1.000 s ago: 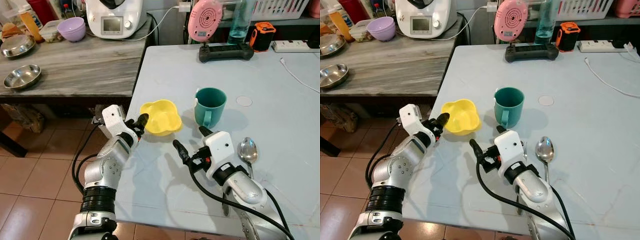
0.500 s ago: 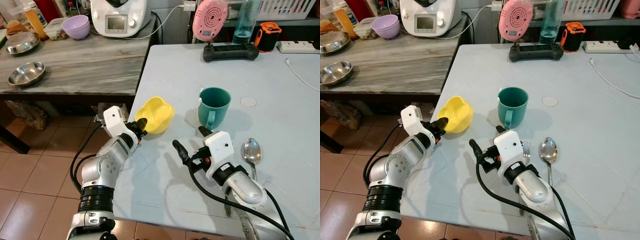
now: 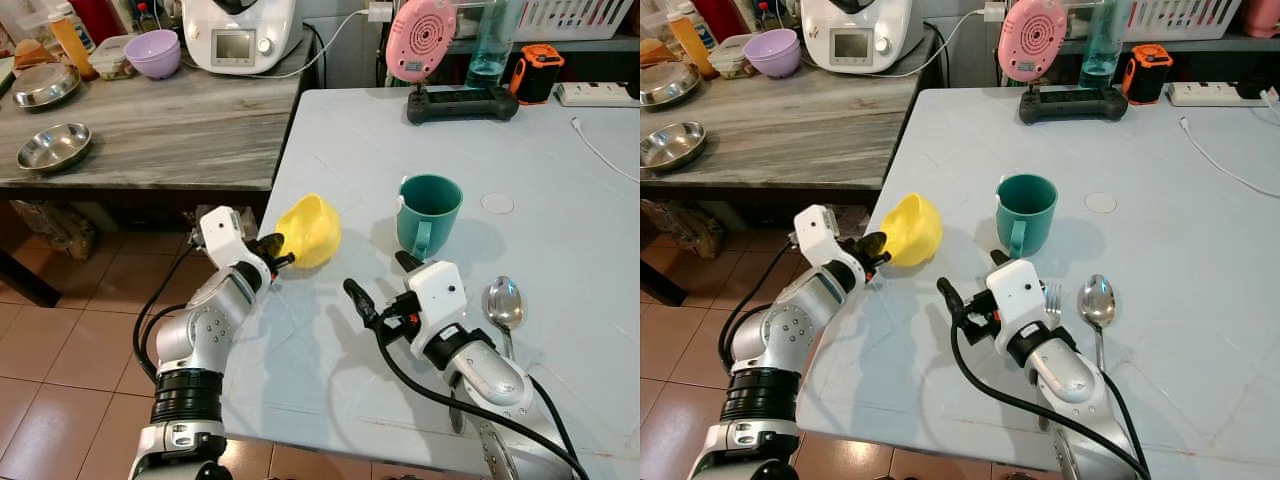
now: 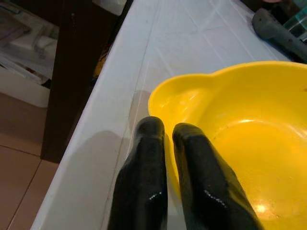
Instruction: Setting the table
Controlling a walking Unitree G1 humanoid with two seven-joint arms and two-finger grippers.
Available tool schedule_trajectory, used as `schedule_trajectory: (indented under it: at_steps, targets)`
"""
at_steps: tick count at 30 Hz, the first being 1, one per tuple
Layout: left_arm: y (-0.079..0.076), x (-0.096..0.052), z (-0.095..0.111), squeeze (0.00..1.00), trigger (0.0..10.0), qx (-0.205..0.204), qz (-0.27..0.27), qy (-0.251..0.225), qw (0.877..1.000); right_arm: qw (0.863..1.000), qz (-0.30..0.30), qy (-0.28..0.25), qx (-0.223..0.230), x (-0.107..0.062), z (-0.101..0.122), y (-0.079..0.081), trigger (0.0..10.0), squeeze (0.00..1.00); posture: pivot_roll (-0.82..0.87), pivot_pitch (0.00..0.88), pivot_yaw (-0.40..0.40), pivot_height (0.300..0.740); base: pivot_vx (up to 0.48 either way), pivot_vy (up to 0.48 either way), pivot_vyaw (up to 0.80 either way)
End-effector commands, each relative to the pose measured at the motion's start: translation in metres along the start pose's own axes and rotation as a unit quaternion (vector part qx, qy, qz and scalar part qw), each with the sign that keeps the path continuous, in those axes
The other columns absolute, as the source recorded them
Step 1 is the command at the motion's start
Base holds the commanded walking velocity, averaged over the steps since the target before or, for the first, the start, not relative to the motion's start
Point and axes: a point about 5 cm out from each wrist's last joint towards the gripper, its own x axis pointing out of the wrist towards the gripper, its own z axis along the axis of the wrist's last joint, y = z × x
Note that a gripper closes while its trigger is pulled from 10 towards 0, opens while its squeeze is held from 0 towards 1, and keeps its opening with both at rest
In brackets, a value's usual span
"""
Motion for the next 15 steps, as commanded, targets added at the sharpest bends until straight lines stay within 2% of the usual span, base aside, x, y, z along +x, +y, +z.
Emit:
schedule_trajectory:
  at_steps: [1, 10, 12, 13, 15]
  targets:
    - [0.0, -0.002, 0.007, 0.0, 0.0, 0.006, 0.006, -0.009, 1.0, 1.0, 0.015, -0.002, 0.002, 0.002, 0.001, 0.005, 10.0, 0.0, -0.15, 0.116, 0.124, 0.74, 0.0, 0.0, 0.0]
    - [-0.003, -0.003, 0.008, 0.0, 0.0, 0.009, 0.006, -0.011, 1.0, 1.0, 0.015, -0.002, 0.001, 0.003, 0.001, 0.004, 10.0, 0.0, -0.14, 0.113, 0.121, 0.74, 0.0, 0.0, 0.0]
    - [-0.007, -0.005, 0.011, 0.0, 0.0, 0.029, 0.0, -0.017, 0.999, 1.0, 0.015, -0.001, 0.001, 0.003, 0.001, 0.004, 10.0, 0.0, -0.14, 0.113, 0.12, 0.74, 0.0, 0.0, 0.0]
    - [-0.01, -0.006, 0.015, 0.0, 0.0, 0.06, -0.004, -0.03, 0.998, 1.0, 0.015, -0.001, 0.001, 0.003, 0.001, 0.003, 10.0, 0.0, -0.14, 0.112, 0.119, 0.74, 0.0, 0.0, 0.0]
    - [-0.013, -0.007, 0.02, 0.0, 0.0, 0.078, -0.005, -0.049, 0.996, 1.0, 0.015, -0.001, 0.0, 0.004, 0.001, 0.003, 10.0, 0.0, -0.14, 0.109, 0.119, 0.74, 0.0, 0.0, 0.0]
